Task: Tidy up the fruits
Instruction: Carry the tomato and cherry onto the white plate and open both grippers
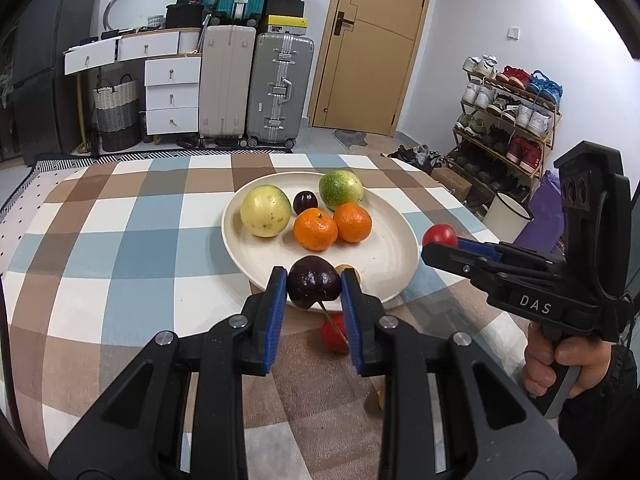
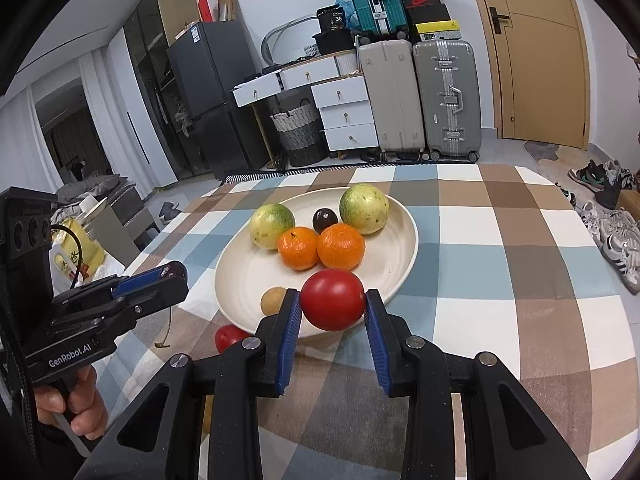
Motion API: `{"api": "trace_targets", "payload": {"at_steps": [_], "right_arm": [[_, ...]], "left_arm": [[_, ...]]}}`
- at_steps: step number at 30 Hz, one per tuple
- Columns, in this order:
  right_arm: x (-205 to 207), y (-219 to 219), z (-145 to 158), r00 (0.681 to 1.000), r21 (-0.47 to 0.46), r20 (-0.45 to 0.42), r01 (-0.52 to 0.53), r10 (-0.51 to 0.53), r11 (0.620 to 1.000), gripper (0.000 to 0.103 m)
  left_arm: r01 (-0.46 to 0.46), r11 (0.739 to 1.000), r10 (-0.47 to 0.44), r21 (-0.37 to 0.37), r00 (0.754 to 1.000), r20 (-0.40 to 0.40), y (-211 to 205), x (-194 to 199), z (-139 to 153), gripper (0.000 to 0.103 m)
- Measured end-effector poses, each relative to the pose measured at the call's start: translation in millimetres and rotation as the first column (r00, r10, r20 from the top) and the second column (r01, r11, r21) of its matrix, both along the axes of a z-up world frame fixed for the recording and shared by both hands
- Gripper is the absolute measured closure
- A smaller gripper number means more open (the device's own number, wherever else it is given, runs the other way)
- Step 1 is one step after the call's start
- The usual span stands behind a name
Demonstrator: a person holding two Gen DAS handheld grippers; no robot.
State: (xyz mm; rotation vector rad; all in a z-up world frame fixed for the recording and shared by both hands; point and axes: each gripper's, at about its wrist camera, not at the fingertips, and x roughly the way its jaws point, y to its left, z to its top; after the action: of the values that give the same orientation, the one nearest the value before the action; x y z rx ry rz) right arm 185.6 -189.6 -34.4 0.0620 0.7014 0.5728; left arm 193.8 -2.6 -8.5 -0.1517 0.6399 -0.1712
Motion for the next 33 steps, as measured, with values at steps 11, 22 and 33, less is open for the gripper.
{"api": "trace_targets", "payload": {"at_steps": [11,22,33], "right_arm": [[17,19,-4,0.999,0.007,-0.010,0.046,-0.045,0.999,0.070],[20,19,-6,0.999,-0.003,-0.015,0.048,-0.049,0.999,0.070],[14,12,-3,0.997,-0.014,0.017,0.072,-0.072,0.997,0.051]], "left_arm": [[-0.015,1.000,0.015,0.013,1.000,-0.023,0,35,-11,0.079],[-0.027,1.000,0.027,0.016,0.999,-0.020,0,47,-17,0.079],[-0.025,0.999,0.026,0.019,0.999,-0.027,-2,46,-16,0.073]]}}
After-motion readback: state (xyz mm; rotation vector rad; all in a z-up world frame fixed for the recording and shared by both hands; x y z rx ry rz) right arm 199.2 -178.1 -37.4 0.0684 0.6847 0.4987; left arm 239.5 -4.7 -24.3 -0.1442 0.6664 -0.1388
